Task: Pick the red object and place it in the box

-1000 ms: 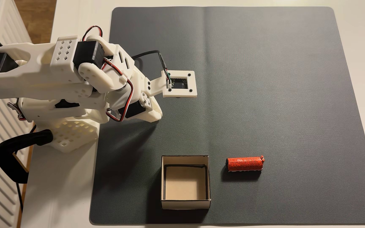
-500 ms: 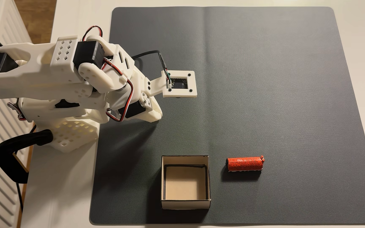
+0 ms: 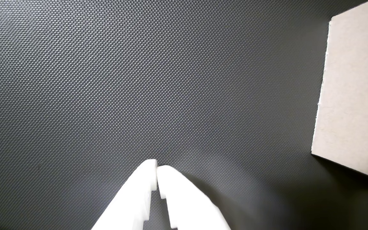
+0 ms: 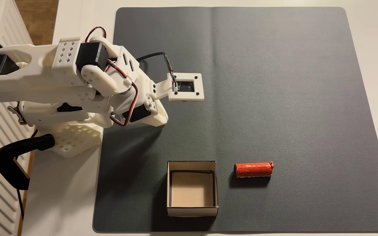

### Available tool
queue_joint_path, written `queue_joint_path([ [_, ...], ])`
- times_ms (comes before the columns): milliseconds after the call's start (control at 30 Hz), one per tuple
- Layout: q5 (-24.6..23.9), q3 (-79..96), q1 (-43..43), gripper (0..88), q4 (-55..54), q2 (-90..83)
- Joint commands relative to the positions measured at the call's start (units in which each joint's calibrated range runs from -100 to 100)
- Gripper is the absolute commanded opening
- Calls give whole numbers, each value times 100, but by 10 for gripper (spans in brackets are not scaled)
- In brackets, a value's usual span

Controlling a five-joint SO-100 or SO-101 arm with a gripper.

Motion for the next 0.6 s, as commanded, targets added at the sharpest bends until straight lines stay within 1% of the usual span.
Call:
queue_joint_path([
  [0, 12, 82, 0, 8, 110, 24],
  [400, 7, 73, -30, 7, 22, 15],
  [567, 7, 73, -30, 7, -878, 15],
])
